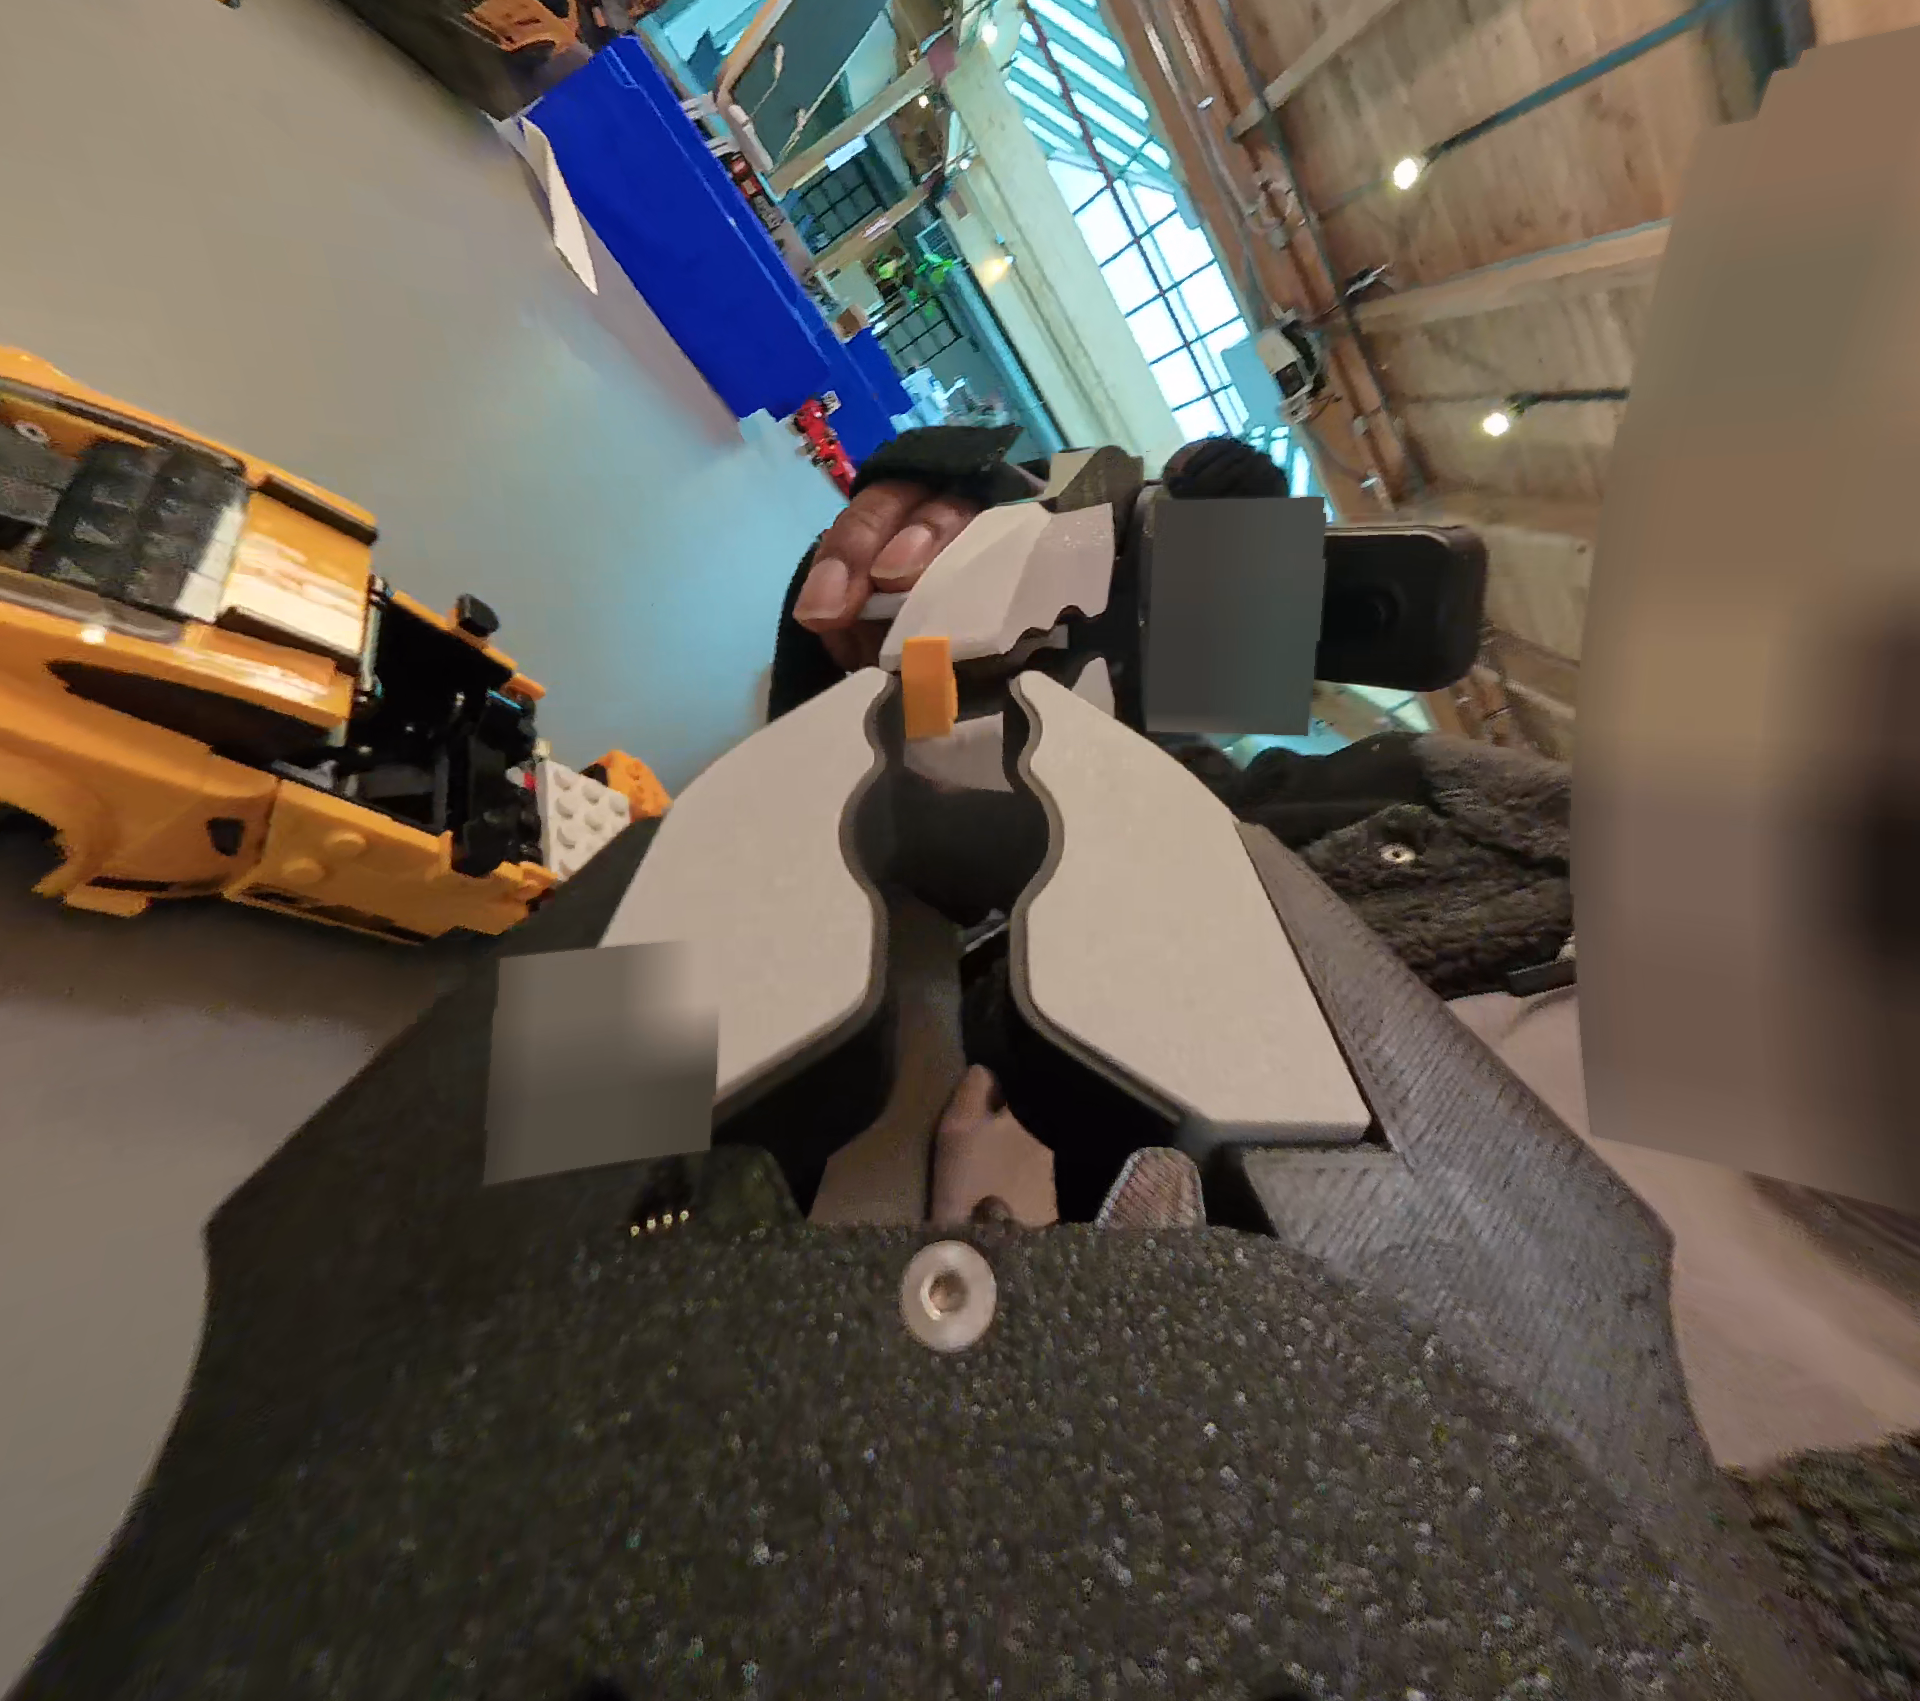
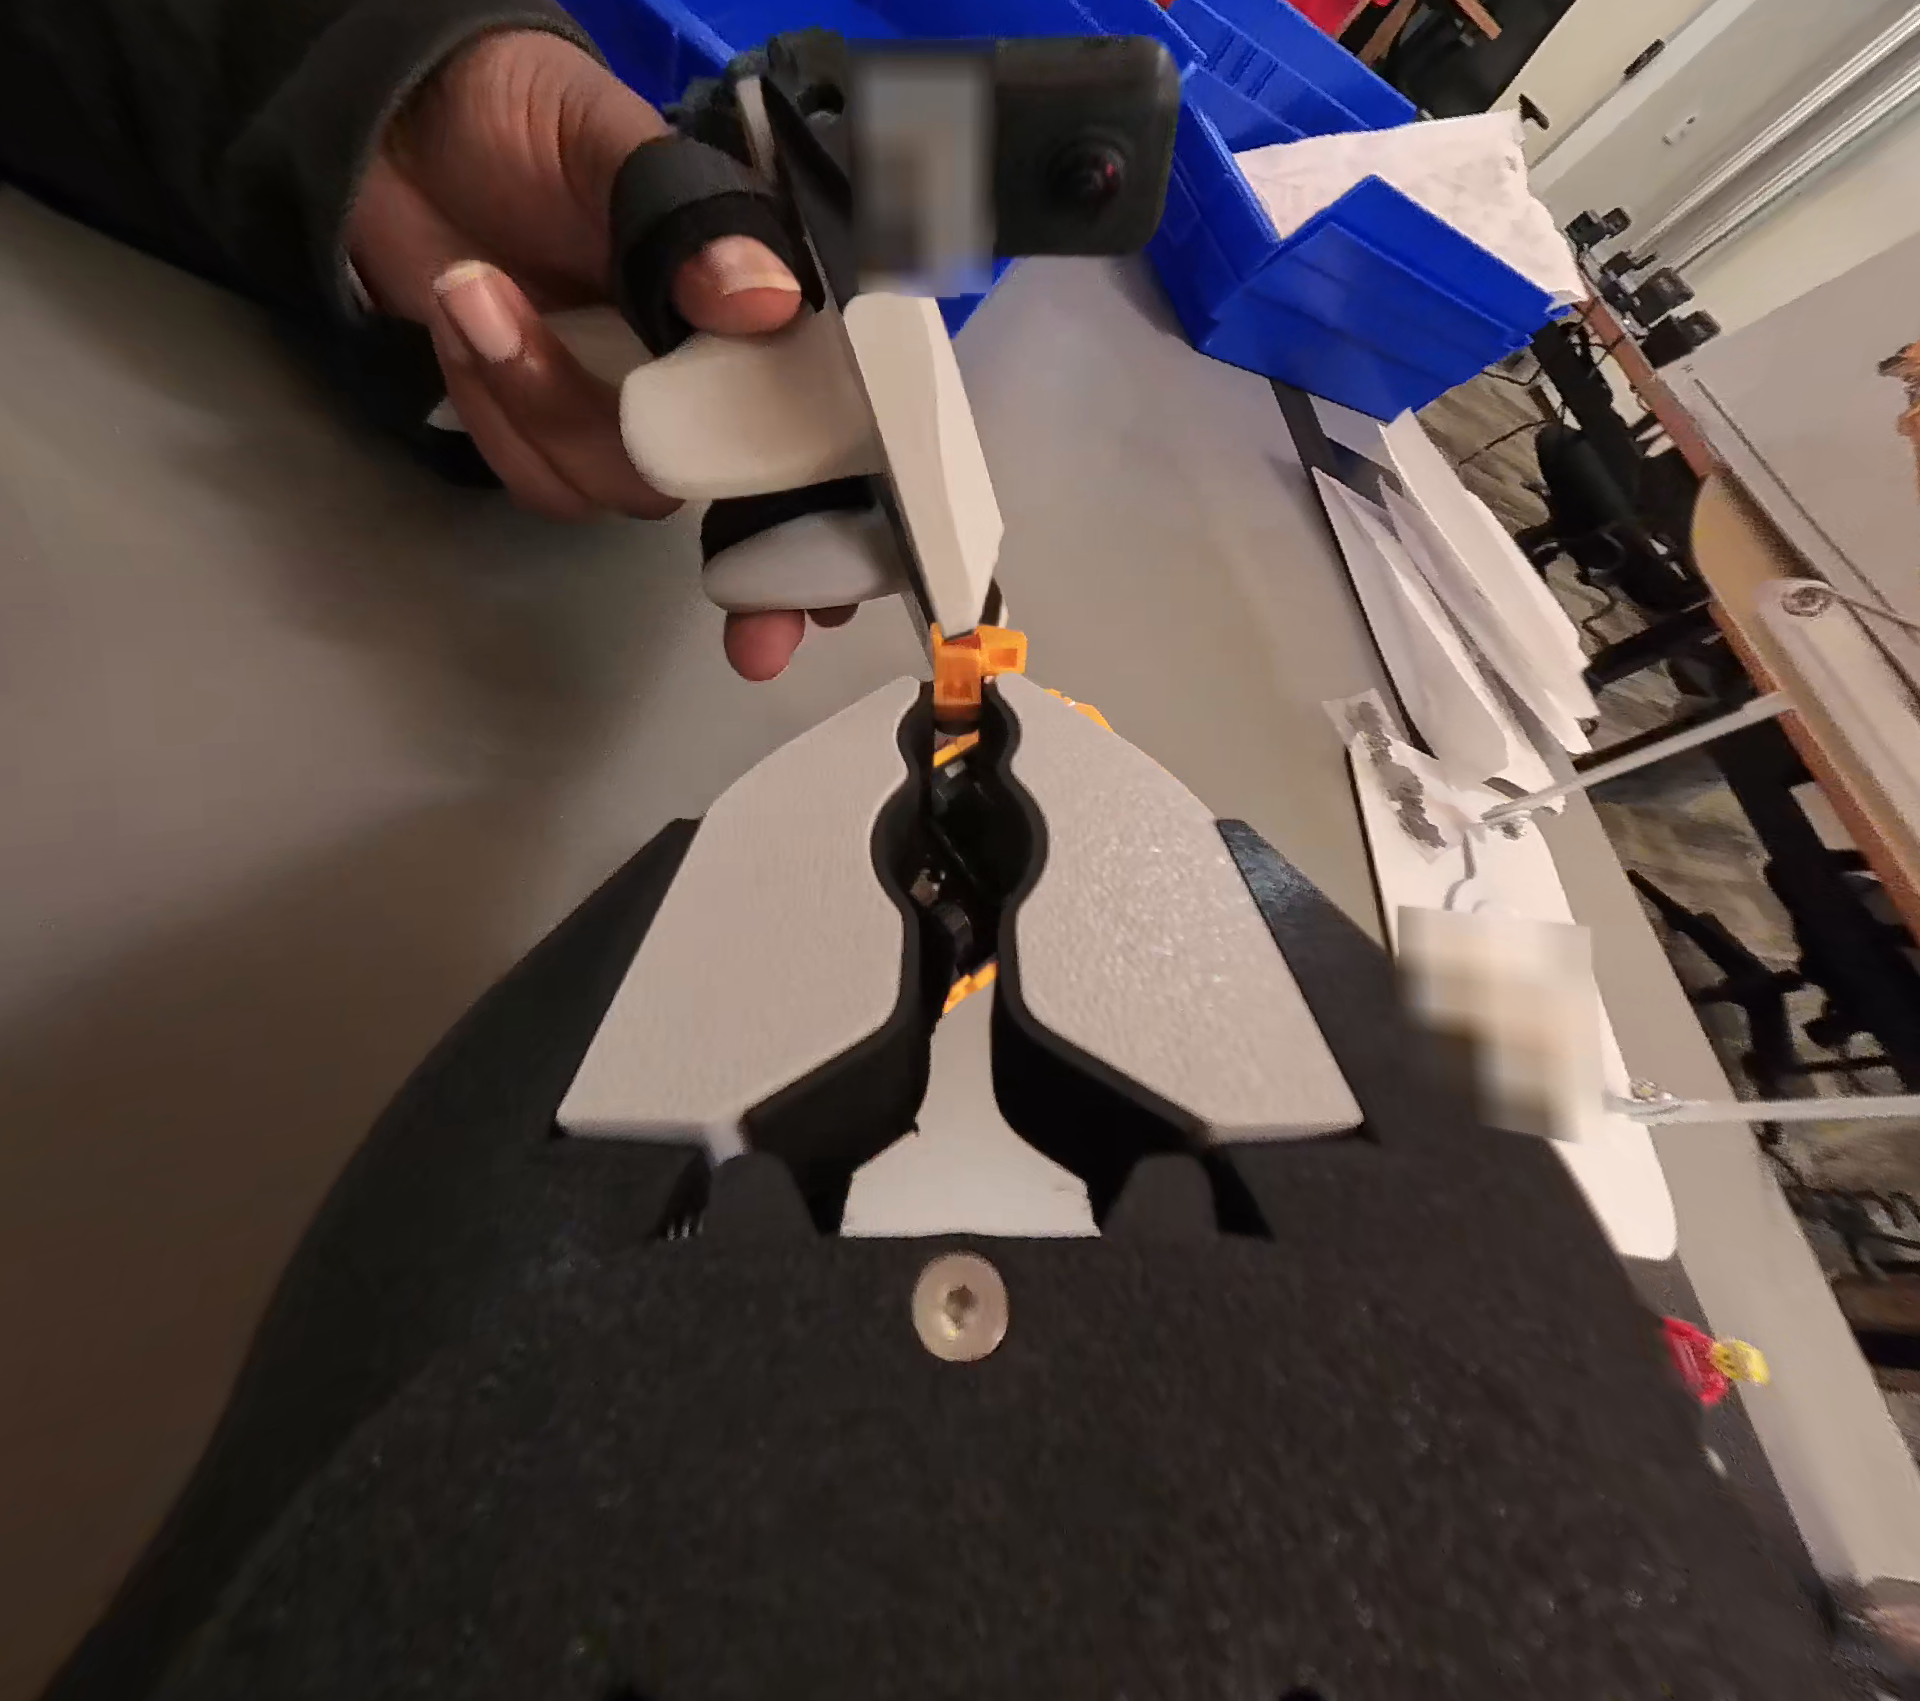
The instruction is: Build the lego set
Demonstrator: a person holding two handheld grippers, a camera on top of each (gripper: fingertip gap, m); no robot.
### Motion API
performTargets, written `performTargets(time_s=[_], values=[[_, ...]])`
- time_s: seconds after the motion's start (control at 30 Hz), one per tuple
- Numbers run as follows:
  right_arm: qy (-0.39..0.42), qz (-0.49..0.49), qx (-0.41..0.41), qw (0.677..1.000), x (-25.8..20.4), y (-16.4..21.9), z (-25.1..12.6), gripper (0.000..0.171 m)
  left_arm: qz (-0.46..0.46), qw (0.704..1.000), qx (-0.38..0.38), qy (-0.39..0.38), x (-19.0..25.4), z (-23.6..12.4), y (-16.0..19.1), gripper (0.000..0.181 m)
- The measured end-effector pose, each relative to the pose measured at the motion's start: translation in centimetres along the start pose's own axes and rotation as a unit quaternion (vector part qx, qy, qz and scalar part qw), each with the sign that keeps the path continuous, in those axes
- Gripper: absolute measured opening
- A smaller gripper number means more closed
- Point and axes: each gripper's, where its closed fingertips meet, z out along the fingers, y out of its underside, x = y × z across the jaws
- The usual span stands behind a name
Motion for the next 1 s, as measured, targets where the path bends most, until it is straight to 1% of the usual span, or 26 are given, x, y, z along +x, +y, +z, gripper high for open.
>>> performTargets(time_s=[0.17, 0.27, 0.43, 0.57, 0.73, 0.8, 0.9, 1.0], values=[[0.013, -0.011, -0.014, 1.000, -0.1, 0.3, 0.3, 0.008, 0.055, 0.997, -0.017, -0.047, -0.7, -0.1, 0.2, 0.011], [0.020, -0.015, -0.020, 0.999, -0.2, 0.4, 0.5, 0.007, 0.095, 0.993, -0.027, -0.071, -0.8, -0.1, 0.3, 0.010], [0.030, -0.030, -0.013, 0.999, -0.2, 0.0, 0.9, 0.007, 0.139, 0.986, -0.045, -0.082, -0.5, -0.3, 0.5, 0.009], [0.026, -0.025, 0.025, 0.999, -0.1, -1.3, 0.9, 0.009, 0.156, 0.985, -0.046, -0.049, 0.7, -0.4, 0.5, 0.009], [0.027, -0.026, 0.066, 0.997, 0.1, -2.5, 0.6, 0.010, 0.143, 0.989, -0.039, -0.001, 2.0, -0.5, 0.4, 0.008], [0.019, -0.013, 0.080, 0.997, 0.3, -2.7, 0.5, 0.015, 0.143, 0.989, -0.042, 0.016, 2.4, -0.5, 0.5, 0.008], [-0.021, 0.010, 0.108, 0.994, -0.3, -3.1, 0.0, 0.026, 0.142, 0.986, -0.069, 0.054, 3.4, -0.4, 1.4, 0.008], [-0.076, 0.019, 0.141, 0.987, -1.5, -3.8, -0.8, 0.031, 0.151, 0.980, -0.110, 0.071, 3.8, -0.3, 2.7, 0.008]])
